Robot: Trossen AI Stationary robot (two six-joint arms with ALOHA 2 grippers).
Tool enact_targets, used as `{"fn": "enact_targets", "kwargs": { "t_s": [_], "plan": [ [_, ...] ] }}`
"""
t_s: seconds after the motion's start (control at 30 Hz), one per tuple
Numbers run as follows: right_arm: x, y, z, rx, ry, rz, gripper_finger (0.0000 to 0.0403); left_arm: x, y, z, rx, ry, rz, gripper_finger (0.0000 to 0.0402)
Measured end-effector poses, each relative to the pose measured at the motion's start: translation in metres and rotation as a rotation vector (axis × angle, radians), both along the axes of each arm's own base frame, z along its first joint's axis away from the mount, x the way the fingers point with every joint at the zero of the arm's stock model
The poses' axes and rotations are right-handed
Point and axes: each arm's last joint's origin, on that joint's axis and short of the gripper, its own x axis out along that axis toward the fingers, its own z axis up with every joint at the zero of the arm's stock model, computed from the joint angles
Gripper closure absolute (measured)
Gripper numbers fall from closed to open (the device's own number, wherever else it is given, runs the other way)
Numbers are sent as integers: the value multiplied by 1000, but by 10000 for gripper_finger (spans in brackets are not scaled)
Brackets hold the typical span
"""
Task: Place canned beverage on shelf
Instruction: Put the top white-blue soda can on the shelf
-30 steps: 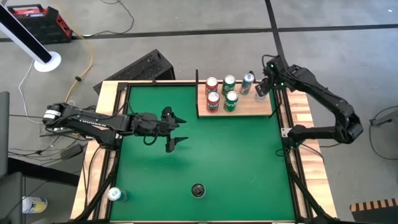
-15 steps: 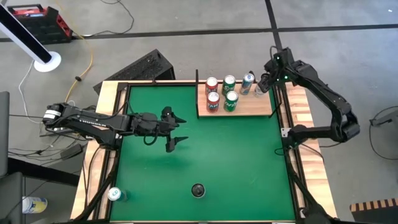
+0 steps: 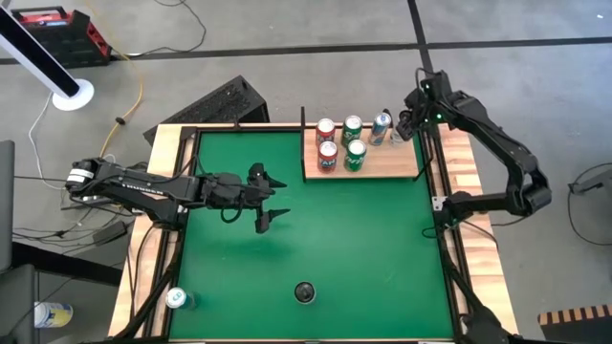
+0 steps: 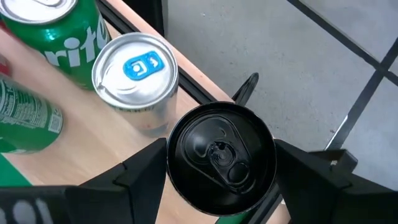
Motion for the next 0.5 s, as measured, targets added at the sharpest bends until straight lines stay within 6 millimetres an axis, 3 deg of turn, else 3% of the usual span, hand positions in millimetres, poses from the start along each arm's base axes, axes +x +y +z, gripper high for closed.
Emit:
{"fn": "enact_targets", "kwargs": {
  "t_s": [0.23, 0.5],
  "plan": [
    [1, -4, -6, 24, 30, 8, 117, 0, 0, 0, -6, 0, 2, 72],
    [-2, 5, 5, 37, 51, 30, 117, 0, 0, 0, 0, 2, 0, 72]
  ]
}}
